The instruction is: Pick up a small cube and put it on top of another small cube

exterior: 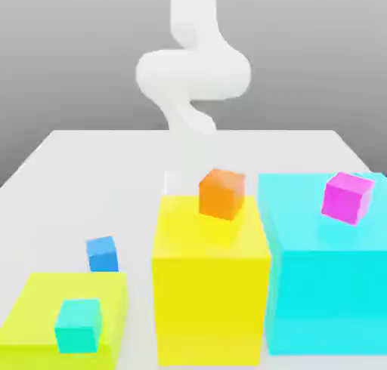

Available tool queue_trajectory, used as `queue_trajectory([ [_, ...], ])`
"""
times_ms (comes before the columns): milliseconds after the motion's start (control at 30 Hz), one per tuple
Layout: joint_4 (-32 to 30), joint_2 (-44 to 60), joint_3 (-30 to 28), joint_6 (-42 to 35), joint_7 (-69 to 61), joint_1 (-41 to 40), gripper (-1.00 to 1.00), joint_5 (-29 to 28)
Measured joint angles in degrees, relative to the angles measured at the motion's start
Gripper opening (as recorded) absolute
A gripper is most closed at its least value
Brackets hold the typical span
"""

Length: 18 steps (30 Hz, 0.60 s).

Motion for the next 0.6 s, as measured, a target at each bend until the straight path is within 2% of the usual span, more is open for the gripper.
queue_trajectory([
  [433, -24.37, 22.29, -3.19, 19.31, 21.79, -18.93, 0.00, -2.82],
  [600, -33.69, 36.08, -6.42, 30.23, 29.86, -25.78, 0.00, -2.16],
])
